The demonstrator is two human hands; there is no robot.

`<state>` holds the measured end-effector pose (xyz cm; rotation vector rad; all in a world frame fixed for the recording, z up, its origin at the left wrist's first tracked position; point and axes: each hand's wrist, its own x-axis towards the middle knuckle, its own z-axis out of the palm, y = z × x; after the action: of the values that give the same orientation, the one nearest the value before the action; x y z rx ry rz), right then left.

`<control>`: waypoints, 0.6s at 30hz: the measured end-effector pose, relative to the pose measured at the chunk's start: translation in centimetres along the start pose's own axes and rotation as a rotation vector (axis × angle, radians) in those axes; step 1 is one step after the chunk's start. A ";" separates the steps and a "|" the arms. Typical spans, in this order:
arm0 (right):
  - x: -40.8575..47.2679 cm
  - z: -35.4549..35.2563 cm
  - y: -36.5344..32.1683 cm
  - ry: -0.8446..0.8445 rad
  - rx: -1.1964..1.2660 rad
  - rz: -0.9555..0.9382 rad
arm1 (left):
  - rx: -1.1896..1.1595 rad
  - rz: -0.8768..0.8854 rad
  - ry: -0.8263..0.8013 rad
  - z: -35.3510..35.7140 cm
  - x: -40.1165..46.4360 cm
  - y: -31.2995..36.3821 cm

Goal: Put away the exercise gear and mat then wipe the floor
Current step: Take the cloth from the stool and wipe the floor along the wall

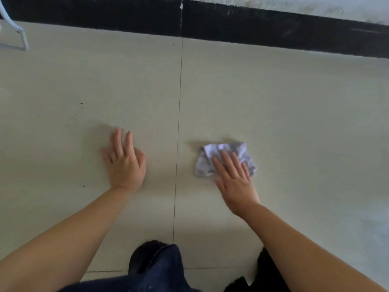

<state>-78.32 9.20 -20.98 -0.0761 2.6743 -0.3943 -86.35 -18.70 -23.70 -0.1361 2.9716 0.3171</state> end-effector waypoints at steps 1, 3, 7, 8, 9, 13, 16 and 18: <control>-0.8 -0.9 3.4 0.048 0.035 0.174 | 0.000 0.068 0.003 0.0 0.5 0.6; -1.9 -3.3 9.6 0.062 0.138 0.513 | -0.002 0.180 0.009 -0.1 2.0 1.8; 1.9 -7.0 13.2 0.030 0.215 0.863 | 0.001 0.259 -0.049 -0.4 6.0 4.3; 3.8 -6.9 11.2 0.054 0.198 0.836 | -0.002 0.244 -0.060 -0.3 6.9 4.7; 5.6 -6.2 8.3 0.106 0.143 0.738 | -0.008 0.228 -0.059 -0.1 7.6 4.8; 9.3 -0.9 -6.8 0.209 -0.117 0.107 | 0.021 0.254 0.034 1.0 8.2 4.3; 9.8 -0.5 -8.9 0.078 -0.078 -0.143 | 0.020 0.267 0.082 1.3 8.1 4.1; 9.9 -0.9 -4.4 0.133 -0.143 -0.250 | 0.022 0.264 0.091 1.3 8.2 4.2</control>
<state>-87.69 4.07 -23.04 -0.4457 2.8299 -0.2930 -94.66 -14.91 -25.37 0.2535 3.0838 0.3158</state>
